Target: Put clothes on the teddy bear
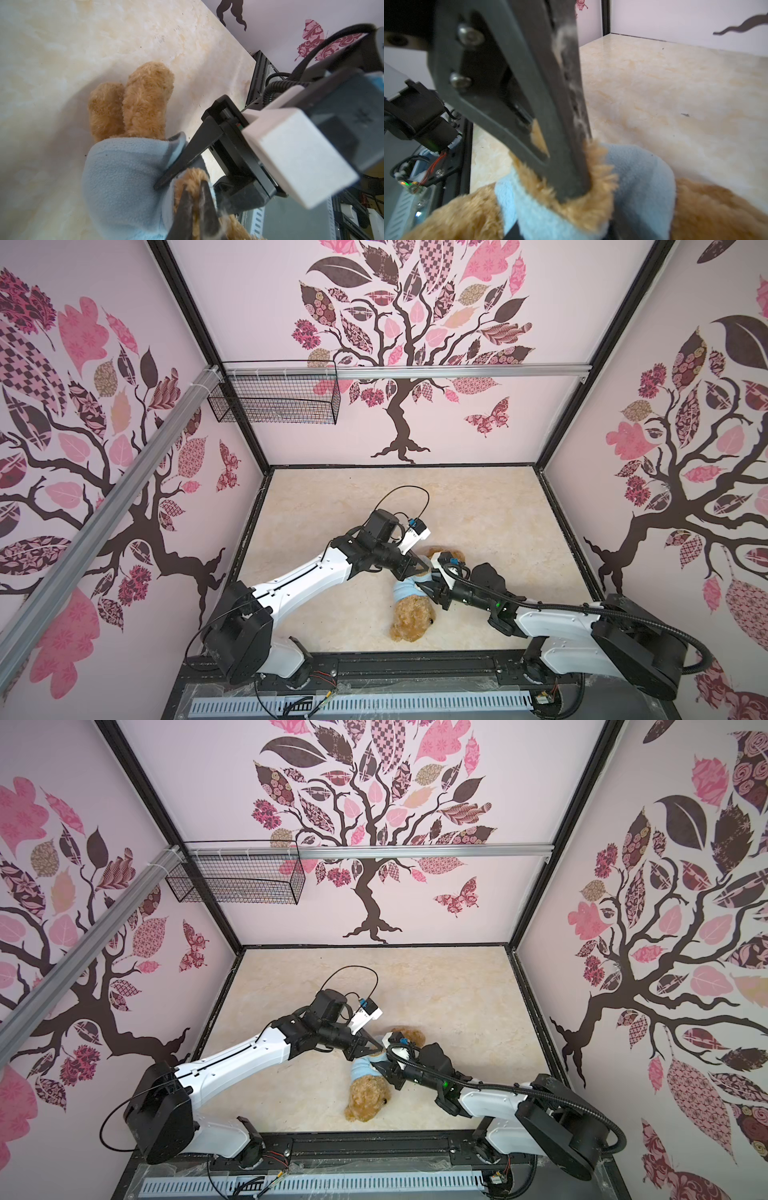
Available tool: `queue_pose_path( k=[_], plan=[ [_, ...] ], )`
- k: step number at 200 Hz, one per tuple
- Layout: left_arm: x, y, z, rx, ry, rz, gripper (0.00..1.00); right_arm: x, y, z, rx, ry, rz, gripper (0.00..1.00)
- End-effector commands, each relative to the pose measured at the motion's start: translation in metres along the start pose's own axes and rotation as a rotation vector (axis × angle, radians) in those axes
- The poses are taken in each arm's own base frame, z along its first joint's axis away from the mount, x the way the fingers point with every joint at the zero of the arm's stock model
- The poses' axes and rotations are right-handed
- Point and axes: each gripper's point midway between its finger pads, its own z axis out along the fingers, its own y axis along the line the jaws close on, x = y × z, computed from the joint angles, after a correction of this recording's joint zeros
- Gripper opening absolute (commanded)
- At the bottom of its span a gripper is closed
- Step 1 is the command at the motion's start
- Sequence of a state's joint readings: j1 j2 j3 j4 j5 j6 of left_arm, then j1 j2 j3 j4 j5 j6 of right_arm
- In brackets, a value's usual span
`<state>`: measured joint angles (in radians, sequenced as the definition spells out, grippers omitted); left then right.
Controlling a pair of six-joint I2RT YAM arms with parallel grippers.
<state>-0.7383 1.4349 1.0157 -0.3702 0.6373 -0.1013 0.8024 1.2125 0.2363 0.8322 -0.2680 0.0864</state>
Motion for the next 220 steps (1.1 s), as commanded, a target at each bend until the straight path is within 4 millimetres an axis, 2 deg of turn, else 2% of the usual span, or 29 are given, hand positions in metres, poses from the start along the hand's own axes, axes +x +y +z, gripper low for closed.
queue_pose_path(
  k=[1, 32, 50, 66, 89, 112, 135, 151, 167, 185, 199, 220],
  plan=[
    [-0.028, -0.021, -0.012, 0.061, -0.077, 0.055, 0.0, -0.023, -0.003, -0.007, 0.033, -0.052, -0.028, 0.58],
    [-0.028, -0.026, -0.011, 0.087, -0.075, 0.052, 0.0, -0.052, 0.008, -0.014, 0.0, -0.132, -0.091, 0.67],
    [-0.031, -0.03, -0.011, 0.109, -0.085, 0.051, 0.0, -0.052, 0.006, -0.008, 0.006, -0.111, -0.107, 0.65],
    [-0.037, -0.036, -0.014, 0.133, -0.103, 0.054, 0.0, -0.039, -0.004, -0.002, 0.046, -0.07, -0.092, 0.58],
    [-0.053, -0.051, -0.026, 0.176, -0.156, 0.071, 0.0, -0.002, -0.017, 0.0, 0.098, 0.014, -0.045, 0.49],
    [-0.074, -0.071, -0.041, 0.239, -0.218, 0.092, 0.0, 0.026, -0.02, -0.003, 0.103, 0.066, 0.021, 0.47],
    [-0.087, -0.082, -0.051, 0.28, -0.253, 0.089, 0.0, 0.034, -0.019, -0.007, 0.1, 0.075, 0.055, 0.49],
    [-0.084, -0.076, -0.048, 0.273, -0.246, 0.084, 0.0, 0.024, -0.017, -0.009, 0.097, 0.053, 0.051, 0.51],
    [-0.081, -0.063, -0.045, 0.267, -0.252, 0.051, 0.0, 0.009, -0.016, -0.01, 0.1, 0.034, 0.029, 0.53],
    [-0.09, -0.05, -0.051, 0.272, -0.319, -0.016, 0.0, -0.006, -0.016, -0.013, 0.115, 0.018, 0.007, 0.55],
    [-0.093, -0.033, -0.051, 0.236, -0.35, -0.069, 0.0, -0.017, -0.015, -0.017, 0.124, 0.001, 0.004, 0.63],
    [-0.096, -0.011, -0.04, 0.217, -0.396, -0.152, 0.0, -0.047, -0.012, -0.026, 0.135, -0.048, -0.006, 0.73]
  ],
)
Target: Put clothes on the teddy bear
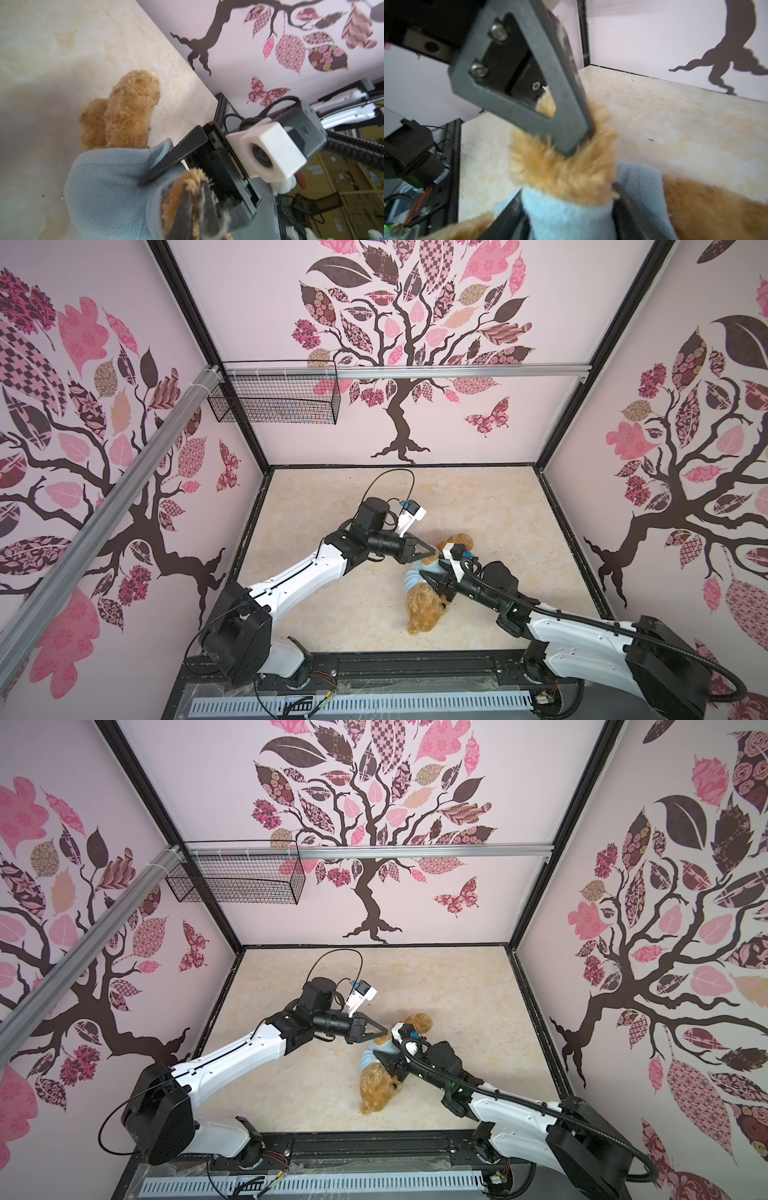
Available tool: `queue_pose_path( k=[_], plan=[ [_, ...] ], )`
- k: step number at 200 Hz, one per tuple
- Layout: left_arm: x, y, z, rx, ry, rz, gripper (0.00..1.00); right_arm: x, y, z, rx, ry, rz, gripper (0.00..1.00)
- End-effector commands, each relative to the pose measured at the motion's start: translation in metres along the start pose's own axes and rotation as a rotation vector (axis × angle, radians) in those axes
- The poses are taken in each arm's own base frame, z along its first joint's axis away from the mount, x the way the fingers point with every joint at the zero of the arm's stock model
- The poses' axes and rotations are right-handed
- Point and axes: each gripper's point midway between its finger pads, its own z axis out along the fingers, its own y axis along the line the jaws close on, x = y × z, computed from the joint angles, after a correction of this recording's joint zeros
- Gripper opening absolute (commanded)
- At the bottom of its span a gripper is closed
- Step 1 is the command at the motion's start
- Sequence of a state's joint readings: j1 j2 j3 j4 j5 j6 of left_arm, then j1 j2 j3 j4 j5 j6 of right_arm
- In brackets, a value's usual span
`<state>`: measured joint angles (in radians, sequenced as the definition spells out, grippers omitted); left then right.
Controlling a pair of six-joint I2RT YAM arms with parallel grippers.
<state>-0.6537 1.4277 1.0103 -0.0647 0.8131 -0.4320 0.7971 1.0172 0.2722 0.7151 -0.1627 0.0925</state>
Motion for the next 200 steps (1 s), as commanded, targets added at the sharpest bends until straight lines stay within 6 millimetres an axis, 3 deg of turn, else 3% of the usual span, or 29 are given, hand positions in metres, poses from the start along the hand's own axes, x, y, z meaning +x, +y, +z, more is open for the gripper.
queue_pose_path(
  k=[1, 30, 68, 90, 110, 146, 164, 184, 200],
  plan=[
    [-0.036, -0.006, -0.006, 0.062, -0.168, 0.014, 0.0, 0.0, -0.005, -0.006, 0.043, 0.075, 0.004, 0.73],
    [-0.043, 0.045, -0.004, 0.007, -0.264, -0.144, 0.05, -0.018, -0.015, -0.014, 0.095, 0.07, 0.01, 0.78],
    [-0.034, 0.14, -0.005, -0.165, -0.318, -0.357, 0.2, -0.024, -0.034, -0.016, 0.169, 0.057, 0.071, 0.78],
    [-0.032, 0.192, -0.031, -0.277, -0.396, -0.473, 0.3, -0.021, -0.041, -0.012, 0.198, 0.07, 0.088, 0.78],
    [-0.03, 0.221, -0.065, -0.386, -0.47, -0.524, 0.43, -0.015, -0.043, -0.006, 0.198, 0.085, 0.104, 0.78],
    [-0.017, 0.227, -0.125, -0.643, -0.505, -0.455, 0.71, -0.009, -0.045, 0.013, 0.169, 0.133, 0.129, 0.77],
    [0.0, 0.214, -0.148, -0.785, -0.475, -0.391, 0.74, -0.004, -0.054, 0.025, 0.157, 0.154, 0.168, 0.75],
    [0.021, 0.195, -0.151, -0.814, -0.436, -0.357, 0.74, 0.007, -0.059, 0.043, 0.136, 0.199, 0.185, 0.71],
    [0.04, 0.176, -0.139, -0.803, -0.381, -0.349, 0.73, 0.011, -0.061, 0.059, 0.116, 0.221, 0.175, 0.7]
  ],
)
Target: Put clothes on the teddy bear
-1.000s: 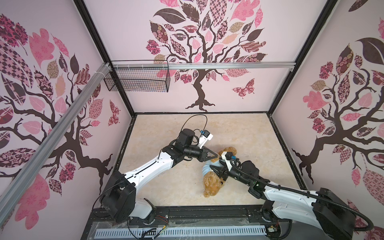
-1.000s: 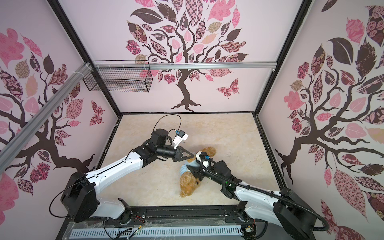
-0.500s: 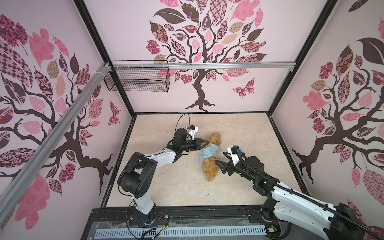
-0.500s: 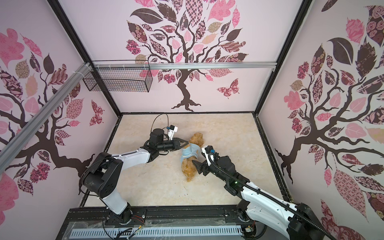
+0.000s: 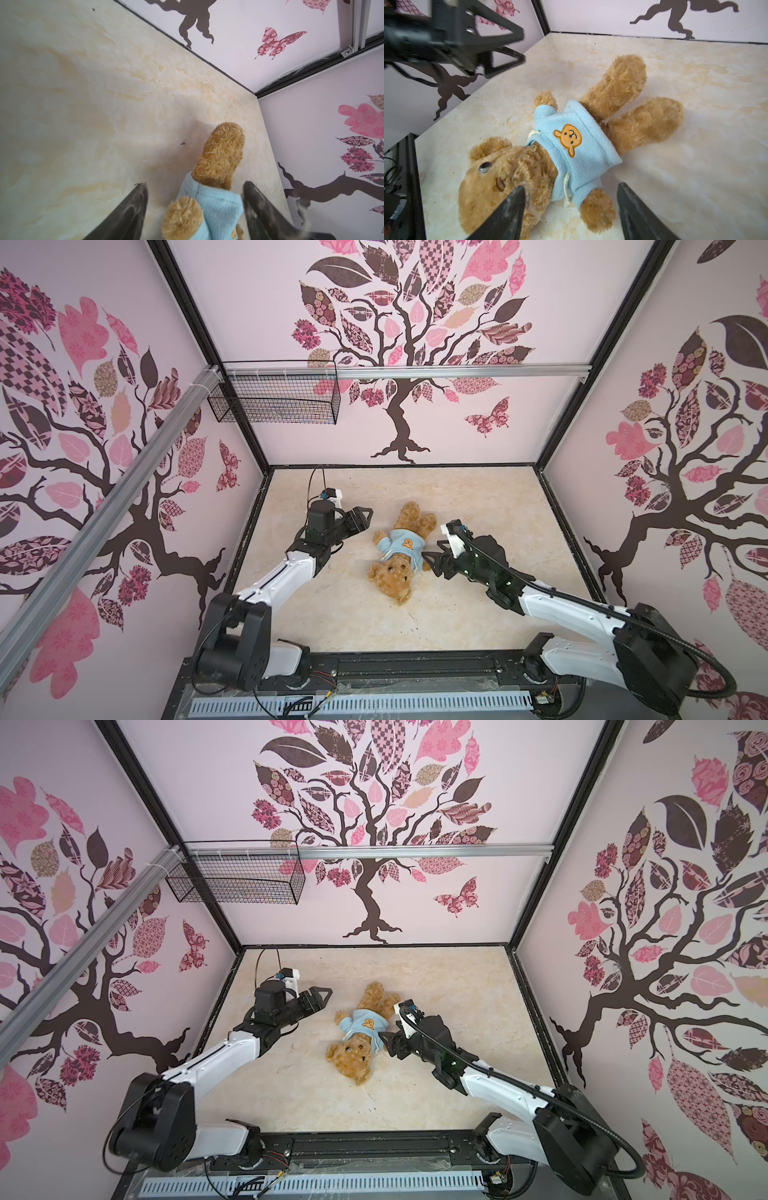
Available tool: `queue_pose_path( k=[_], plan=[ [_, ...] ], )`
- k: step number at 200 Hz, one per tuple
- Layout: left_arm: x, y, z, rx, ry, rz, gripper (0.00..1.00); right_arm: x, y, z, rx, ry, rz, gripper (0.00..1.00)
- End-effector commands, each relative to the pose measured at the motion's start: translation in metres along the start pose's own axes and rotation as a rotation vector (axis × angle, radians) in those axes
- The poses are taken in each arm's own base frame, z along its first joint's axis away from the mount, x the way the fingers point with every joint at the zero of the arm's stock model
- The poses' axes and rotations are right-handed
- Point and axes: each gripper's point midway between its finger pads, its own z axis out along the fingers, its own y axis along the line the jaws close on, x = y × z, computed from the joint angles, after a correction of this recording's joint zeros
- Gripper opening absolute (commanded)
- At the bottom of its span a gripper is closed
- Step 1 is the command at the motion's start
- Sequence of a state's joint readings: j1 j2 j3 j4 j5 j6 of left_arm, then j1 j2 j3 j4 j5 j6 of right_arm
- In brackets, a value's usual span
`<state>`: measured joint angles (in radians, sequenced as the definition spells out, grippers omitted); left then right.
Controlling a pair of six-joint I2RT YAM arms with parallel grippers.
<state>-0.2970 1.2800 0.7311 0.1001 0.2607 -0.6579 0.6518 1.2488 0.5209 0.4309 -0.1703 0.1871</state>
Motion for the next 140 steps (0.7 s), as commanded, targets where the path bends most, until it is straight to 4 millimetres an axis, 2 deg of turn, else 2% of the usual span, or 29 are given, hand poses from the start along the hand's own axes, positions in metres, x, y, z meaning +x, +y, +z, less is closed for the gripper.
queue_pose_path(
  k=[1, 32, 58, 80, 95, 116, 140],
  plan=[
    [0.057, 0.023, -0.013, -0.128, 0.136, 0.073, 0.73, -0.013, 0.009, 0.022, -0.065, 0.0, -0.008, 0.7],
    [0.116, -0.004, -0.028, -0.027, 0.242, 0.048, 0.74, -0.022, -0.012, 0.054, -0.15, 0.053, 0.084, 0.68],
    [0.151, -0.017, -0.038, 0.05, 0.305, -0.001, 0.77, -0.022, -0.012, 0.08, -0.215, 0.113, 0.108, 0.65],
    [0.167, -0.015, -0.042, 0.052, 0.336, -0.009, 0.79, -0.013, -0.013, 0.1, -0.252, 0.164, 0.146, 0.55],
    [0.176, -0.015, -0.043, 0.069, 0.359, -0.03, 0.79, -0.01, -0.011, 0.109, -0.282, 0.183, 0.171, 0.38],
    [0.185, -0.018, -0.039, 0.099, 0.379, -0.075, 0.78, -0.008, -0.015, 0.115, -0.274, 0.19, 0.183, 0.21],
    [0.189, -0.02, -0.032, 0.116, 0.39, -0.096, 0.66, -0.011, -0.021, 0.113, -0.24, 0.183, 0.181, 0.15]
  ],
)
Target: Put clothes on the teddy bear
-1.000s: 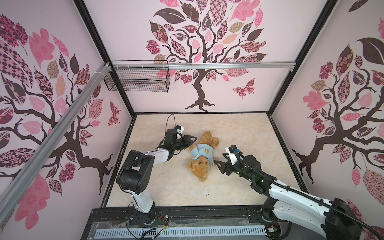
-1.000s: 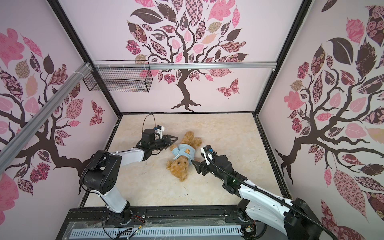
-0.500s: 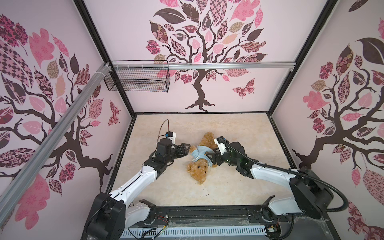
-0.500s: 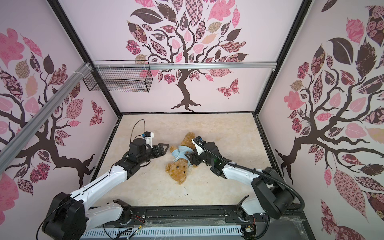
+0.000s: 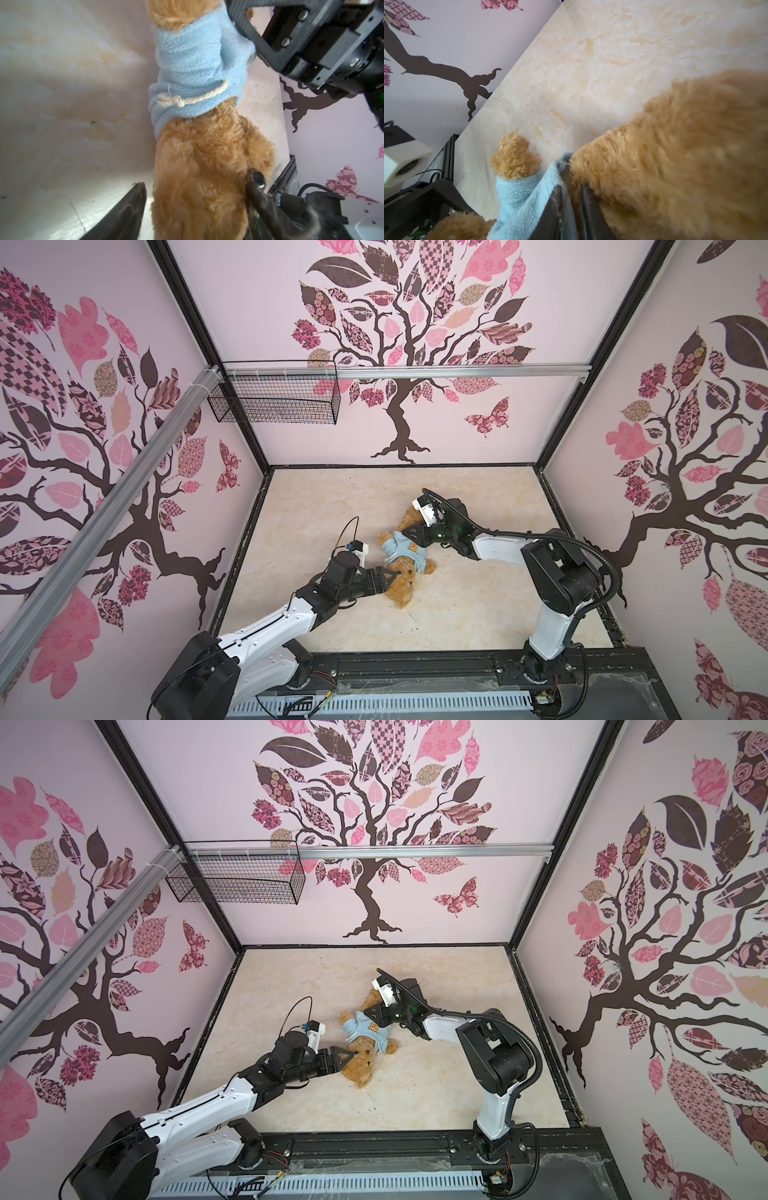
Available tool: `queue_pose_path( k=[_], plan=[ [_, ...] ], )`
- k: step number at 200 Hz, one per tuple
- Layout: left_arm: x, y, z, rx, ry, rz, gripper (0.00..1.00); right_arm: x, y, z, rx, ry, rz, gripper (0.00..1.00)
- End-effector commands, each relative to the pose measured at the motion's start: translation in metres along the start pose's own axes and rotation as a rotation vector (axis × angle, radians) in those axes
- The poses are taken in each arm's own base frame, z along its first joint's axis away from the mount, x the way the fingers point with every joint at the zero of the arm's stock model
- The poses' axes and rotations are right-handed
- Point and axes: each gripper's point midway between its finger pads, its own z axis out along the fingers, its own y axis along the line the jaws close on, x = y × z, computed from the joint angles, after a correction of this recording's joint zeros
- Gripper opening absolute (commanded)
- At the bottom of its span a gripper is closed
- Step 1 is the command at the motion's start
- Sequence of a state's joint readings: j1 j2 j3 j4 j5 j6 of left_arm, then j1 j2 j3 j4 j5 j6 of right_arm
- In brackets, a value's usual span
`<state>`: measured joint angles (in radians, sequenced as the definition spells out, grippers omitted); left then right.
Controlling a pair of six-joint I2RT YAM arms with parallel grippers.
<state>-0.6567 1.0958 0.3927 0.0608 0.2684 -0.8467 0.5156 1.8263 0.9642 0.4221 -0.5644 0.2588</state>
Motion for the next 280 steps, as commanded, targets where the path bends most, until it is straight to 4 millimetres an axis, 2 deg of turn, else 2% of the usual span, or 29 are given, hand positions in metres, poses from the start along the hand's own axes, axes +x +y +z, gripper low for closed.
queue_pose_path(
  k=[1, 13, 30, 59, 87, 110, 124, 137, 156, 173, 186, 207, 224, 243, 259, 280],
  plan=[
    [0.002, -0.006, 0.008, 0.058, 0.0, -0.029, 0.66, -0.007, 0.001, 0.002, -0.009, 0.001, 0.003, 0.15],
    [-0.001, -0.007, 0.012, 0.064, -0.004, -0.022, 0.58, -0.01, -0.005, -0.004, 0.019, -0.007, 0.008, 0.13],
    [-0.004, -0.005, 0.015, 0.045, -0.01, 0.01, 0.39, -0.016, -0.019, -0.016, 0.067, -0.028, 0.026, 0.1],
    [-0.01, 0.004, 0.019, 0.0, -0.016, 0.049, 0.16, -0.022, -0.044, -0.042, 0.112, -0.064, 0.083, 0.06],
    [-0.019, 0.011, 0.022, 0.0, -0.004, 0.052, 0.05, -0.024, -0.06, -0.068, 0.148, -0.116, 0.135, 0.05],
    [-0.027, 0.011, 0.024, 0.013, 0.015, 0.062, 0.01, -0.02, -0.066, -0.085, 0.18, -0.151, 0.159, 0.05],
    [-0.033, 0.006, 0.027, 0.024, 0.016, 0.085, 0.04, -0.017, -0.065, -0.095, 0.204, -0.168, 0.162, 0.05],
    [-0.033, 0.006, 0.03, 0.011, 0.041, 0.093, 0.16, -0.012, -0.06, -0.103, 0.206, -0.187, 0.174, 0.06],
    [-0.049, 0.005, 0.034, -0.015, 0.018, 0.128, 0.32, -0.006, -0.05, -0.119, 0.213, -0.226, 0.194, 0.08],
    [-0.075, 0.012, 0.037, -0.091, -0.039, 0.165, 0.45, 0.003, -0.044, -0.135, 0.237, -0.269, 0.206, 0.12],
    [-0.102, 0.016, 0.035, -0.152, -0.102, 0.19, 0.52, 0.005, -0.04, -0.148, 0.262, -0.304, 0.201, 0.18],
    [-0.145, 0.017, 0.021, -0.263, -0.221, 0.238, 0.6, -0.008, -0.036, -0.167, 0.32, -0.366, 0.145, 0.31],
    [-0.16, 0.008, 0.001, -0.305, -0.28, 0.276, 0.65, -0.023, -0.034, -0.173, 0.351, -0.377, 0.094, 0.39],
    [-0.149, 0.0, -0.014, -0.285, -0.298, 0.274, 0.69, -0.039, -0.037, -0.167, 0.358, -0.369, 0.058, 0.46],
    [-0.121, -0.006, -0.016, -0.261, -0.267, 0.271, 0.7, -0.047, -0.05, -0.154, 0.377, -0.344, 0.048, 0.52],
    [-0.074, -0.014, -0.009, -0.218, -0.194, 0.254, 0.68, -0.046, -0.076, -0.131, 0.419, -0.249, 0.047, 0.54]
  ],
)
